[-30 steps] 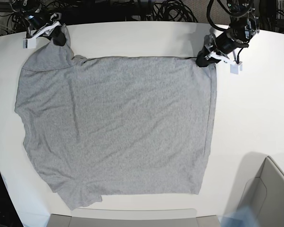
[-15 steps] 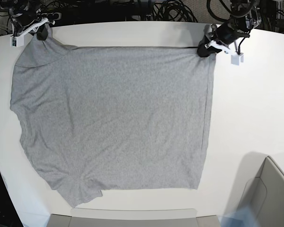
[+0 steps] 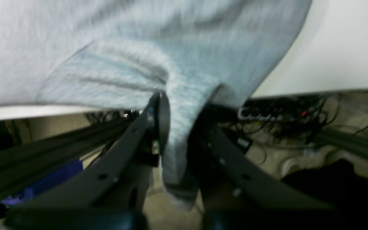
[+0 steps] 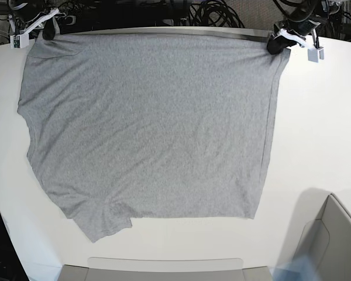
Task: Fold the T-shirt properly
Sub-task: 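Lift the shoulders with both grippers and fold them over the shirt body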
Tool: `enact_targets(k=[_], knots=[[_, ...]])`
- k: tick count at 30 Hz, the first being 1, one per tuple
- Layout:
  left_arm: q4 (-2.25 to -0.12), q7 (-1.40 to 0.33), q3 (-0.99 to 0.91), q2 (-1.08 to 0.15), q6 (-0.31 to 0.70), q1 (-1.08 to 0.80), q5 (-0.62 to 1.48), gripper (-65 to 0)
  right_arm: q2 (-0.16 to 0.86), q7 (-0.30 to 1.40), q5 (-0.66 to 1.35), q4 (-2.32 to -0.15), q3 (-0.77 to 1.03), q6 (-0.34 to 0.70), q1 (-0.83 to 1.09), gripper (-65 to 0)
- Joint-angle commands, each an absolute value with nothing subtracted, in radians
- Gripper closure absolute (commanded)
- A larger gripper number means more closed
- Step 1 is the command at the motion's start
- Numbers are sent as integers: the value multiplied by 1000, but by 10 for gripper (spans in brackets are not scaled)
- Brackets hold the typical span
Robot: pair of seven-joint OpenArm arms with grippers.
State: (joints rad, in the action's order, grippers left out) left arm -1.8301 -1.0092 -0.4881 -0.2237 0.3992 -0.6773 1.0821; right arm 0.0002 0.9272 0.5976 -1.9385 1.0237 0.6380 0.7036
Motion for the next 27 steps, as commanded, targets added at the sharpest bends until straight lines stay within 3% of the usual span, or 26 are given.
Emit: enact_targets(k=[1, 4, 9, 17, 21, 27], knots=[[-1867, -990, -498, -228, 404, -679, 1089, 0, 16, 906, 602, -1957, 1032, 638, 708, 0], [-1871, -990, -501, -223, 401, -671, 1087, 0, 19, 908, 599, -1957, 1032, 636, 688, 0], [-1871, -998, -496, -223, 277, -611, 1089, 0, 19, 909, 490, -1957, 1027, 636, 618, 0], [-1870, -1153, -504, -200, 246, -466, 1087, 0, 61, 912, 423, -1952, 1024, 636, 522, 0], [-1867, -1173, -496, -194, 151, -414, 1087, 0, 64, 912, 366, -1952, 1020, 636, 469, 0], [-1793, -1175, -498, -203, 139, -341, 1087, 0, 76, 912, 291, -1949, 908, 636, 417, 0]])
